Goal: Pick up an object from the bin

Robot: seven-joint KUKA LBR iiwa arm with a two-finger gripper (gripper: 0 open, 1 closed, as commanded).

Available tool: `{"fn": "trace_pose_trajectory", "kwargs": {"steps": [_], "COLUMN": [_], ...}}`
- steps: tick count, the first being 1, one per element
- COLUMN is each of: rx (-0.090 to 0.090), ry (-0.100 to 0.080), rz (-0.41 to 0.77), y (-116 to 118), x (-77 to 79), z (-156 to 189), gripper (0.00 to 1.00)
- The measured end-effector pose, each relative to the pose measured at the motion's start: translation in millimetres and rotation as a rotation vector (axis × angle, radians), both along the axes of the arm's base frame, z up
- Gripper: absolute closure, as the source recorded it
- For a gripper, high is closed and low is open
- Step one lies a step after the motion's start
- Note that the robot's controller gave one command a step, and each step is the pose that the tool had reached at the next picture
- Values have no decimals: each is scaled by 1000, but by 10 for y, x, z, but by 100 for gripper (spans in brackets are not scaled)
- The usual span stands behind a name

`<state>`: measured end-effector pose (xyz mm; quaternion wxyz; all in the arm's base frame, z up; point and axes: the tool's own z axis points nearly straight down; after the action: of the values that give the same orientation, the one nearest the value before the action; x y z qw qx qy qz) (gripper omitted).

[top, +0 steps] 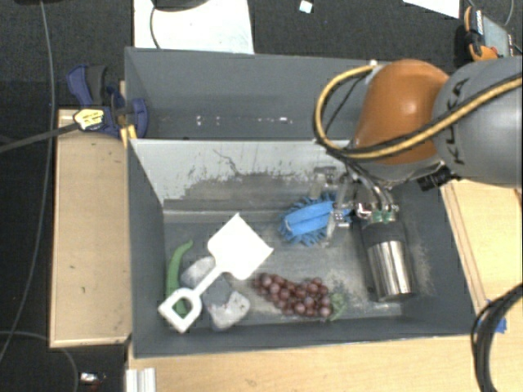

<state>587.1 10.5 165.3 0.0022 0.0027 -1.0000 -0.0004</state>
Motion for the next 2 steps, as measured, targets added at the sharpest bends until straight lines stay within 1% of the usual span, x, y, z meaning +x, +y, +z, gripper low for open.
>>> {"fn": "trace_pose_trajectory", "kwargs": {"steps": [1, 2], "rx": [0, 1], "ry": [-8, -9], "rz": [0, -170], "y": [0, -145], "x": [18, 25], "z": [39, -954], "gripper": [0, 0]}}
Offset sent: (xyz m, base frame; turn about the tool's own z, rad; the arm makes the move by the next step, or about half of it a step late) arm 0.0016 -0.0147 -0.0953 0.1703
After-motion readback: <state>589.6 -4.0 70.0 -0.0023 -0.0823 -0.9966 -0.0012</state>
